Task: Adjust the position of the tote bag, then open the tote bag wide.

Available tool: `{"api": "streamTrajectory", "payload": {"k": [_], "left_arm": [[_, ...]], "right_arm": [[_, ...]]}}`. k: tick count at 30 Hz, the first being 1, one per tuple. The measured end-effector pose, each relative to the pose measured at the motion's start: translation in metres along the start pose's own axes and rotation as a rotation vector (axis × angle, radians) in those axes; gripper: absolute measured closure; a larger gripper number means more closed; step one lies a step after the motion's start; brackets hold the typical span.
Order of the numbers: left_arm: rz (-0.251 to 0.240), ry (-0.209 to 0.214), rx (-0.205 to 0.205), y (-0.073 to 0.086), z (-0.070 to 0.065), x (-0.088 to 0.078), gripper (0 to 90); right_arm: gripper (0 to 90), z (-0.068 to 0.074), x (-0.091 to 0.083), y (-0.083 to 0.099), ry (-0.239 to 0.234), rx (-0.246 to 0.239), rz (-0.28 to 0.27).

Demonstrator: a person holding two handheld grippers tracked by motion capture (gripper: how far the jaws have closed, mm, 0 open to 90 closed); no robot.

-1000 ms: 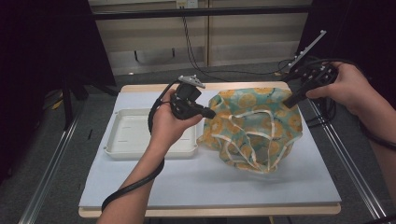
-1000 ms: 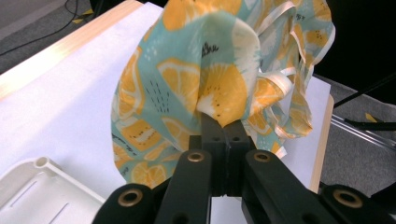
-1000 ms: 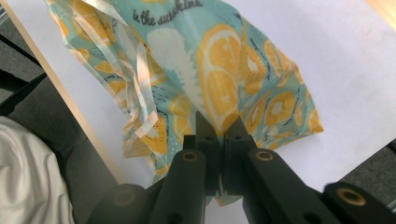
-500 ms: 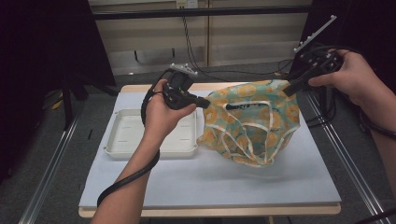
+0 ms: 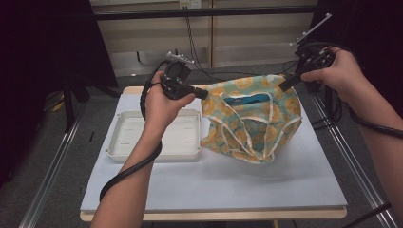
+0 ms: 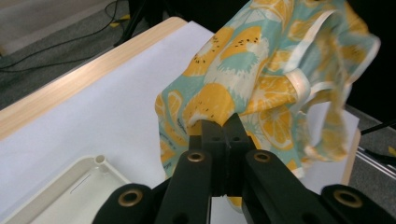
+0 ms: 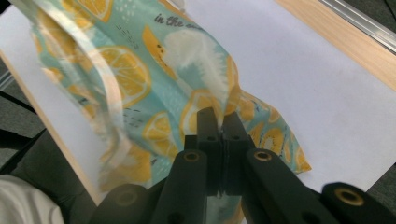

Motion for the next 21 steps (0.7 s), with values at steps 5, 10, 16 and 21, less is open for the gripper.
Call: {"api": "streamTrajectory", "payload": {"k": [5,10,16,21], "left_arm": [[0.013,0.006,-0.022,0.004,0.005,0.01,90.0],[0.034,0.016,-0.024,0.008,0.008,0.014,90.0],[0.053,0.011,-0.046,0.017,0.009,0.017,90.0],[0.061,0.006,-0.06,0.02,0.011,0.019,90.0]], "right_arm": [[89.1,-0.004,0.016,0.004,-0.004,0.001,0.028],[88.4,-0.003,0.024,0.007,-0.019,-0.002,0.037],[75.9,-0.005,0.029,0.014,-0.013,-0.01,0.051],[62.4,-0.007,0.023,0.018,0.036,-0.024,0.044]]}}
Point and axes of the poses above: each handheld gripper's, and its own axes: x roughly forward along the jaws, y roughly out of its underside, z roughly to its left, the point moved 5 cm from there along x, roughly forward along the jaws, and after that the axes turned 7 degrees about -z, right-handed, at the moved point
